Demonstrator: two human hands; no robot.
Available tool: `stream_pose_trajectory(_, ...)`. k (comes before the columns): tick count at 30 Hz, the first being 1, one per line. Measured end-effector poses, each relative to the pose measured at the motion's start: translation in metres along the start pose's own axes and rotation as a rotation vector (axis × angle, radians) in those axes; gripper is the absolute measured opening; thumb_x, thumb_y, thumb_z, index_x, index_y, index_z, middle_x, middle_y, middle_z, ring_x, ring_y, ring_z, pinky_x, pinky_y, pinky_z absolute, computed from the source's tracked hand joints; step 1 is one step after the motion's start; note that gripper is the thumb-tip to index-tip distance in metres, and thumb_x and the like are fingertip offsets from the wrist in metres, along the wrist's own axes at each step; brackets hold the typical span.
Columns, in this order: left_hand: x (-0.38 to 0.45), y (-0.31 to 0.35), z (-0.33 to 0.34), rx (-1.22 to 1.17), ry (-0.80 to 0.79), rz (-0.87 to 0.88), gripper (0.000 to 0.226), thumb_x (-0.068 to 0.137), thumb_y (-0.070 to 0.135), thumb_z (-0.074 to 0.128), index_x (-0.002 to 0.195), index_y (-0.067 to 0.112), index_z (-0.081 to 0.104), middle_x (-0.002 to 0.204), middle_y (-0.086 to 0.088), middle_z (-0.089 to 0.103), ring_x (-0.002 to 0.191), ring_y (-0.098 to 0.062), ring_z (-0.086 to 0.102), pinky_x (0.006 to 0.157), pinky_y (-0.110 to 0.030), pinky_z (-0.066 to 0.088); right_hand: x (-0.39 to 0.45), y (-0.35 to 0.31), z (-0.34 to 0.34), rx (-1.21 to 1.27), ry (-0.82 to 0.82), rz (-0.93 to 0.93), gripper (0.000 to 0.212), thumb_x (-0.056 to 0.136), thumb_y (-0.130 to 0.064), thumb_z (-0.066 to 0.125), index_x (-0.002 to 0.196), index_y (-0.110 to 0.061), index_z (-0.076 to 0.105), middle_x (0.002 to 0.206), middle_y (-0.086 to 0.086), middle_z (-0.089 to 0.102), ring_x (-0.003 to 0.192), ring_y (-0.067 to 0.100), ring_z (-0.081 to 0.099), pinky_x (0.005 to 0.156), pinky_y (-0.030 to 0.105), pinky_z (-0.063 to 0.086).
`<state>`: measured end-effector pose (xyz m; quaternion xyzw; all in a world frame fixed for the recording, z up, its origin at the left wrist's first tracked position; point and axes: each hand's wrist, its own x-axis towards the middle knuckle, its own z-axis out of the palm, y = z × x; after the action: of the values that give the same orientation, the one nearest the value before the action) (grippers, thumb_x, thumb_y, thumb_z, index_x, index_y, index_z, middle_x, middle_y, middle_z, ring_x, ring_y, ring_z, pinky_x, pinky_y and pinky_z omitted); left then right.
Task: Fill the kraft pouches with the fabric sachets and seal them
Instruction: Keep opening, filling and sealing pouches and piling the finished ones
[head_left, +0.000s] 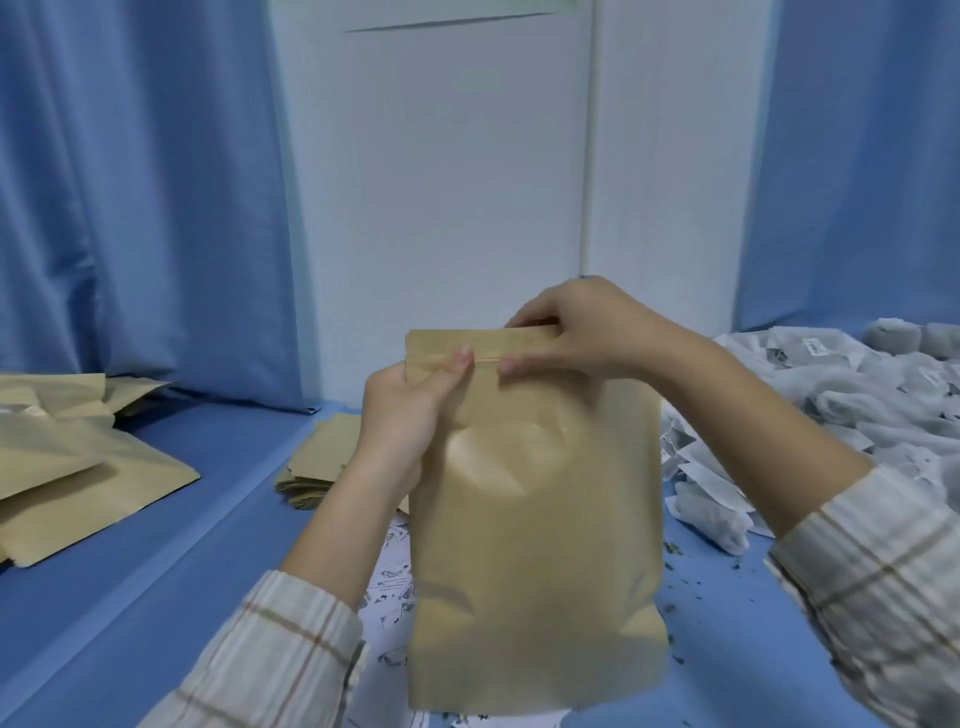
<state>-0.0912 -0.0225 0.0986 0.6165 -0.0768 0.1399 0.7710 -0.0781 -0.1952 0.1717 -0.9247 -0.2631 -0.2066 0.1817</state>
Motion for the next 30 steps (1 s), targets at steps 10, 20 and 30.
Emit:
stream_pose_trajectory(10, -0.001, 0.001, -0.009, 0.027, -0.105, -0.012, 0.017, 0.081, 0.026, 0.072, 0.090, 0.011, 0.073, 0.087, -0.003, 0.075, 0.077, -0.015, 0.071, 0.061, -0.021, 0.055, 0.017, -0.004, 0.004, 0.069, -0.161, 0.023, 0.026, 0.062, -0.049, 0.080, 0.070, -0.027, 0.067, 0.055, -0.021, 0.059, 0.056, -0.007, 0.054, 0.047, 0.006, 0.036)
stream_pose_trajectory(20, 0.003, 0.003, -0.010, 0.115, 0.144, 0.145, 0.013, 0.075, 0.013, 0.078, 0.065, 0.017, 0.071, 0.074, -0.007, 0.071, 0.072, -0.022, 0.063, 0.077, -0.044, 0.055, 0.024, -0.011, 0.006, 0.040, -0.120, -0.004, 0.023, 0.061, -0.043, 0.082, 0.053, -0.032, 0.063, 0.042, -0.022, 0.054, 0.046, -0.009, 0.050, 0.040, 0.005, 0.031)
stream_pose_trajectory(30, 0.001, 0.001, -0.015, 0.100, 0.173, 0.160, 0.013, 0.074, 0.016, 0.079, 0.063, 0.019, 0.073, 0.078, -0.013, 0.069, 0.072, -0.021, 0.060, 0.080, -0.049, 0.053, 0.019, -0.014, 0.013, -0.058, -0.045, -0.092, 0.045, 0.068, -0.052, 0.075, 0.049, -0.019, 0.051, 0.044, -0.004, 0.033, 0.048, 0.010, 0.031, 0.047, 0.021, 0.022)
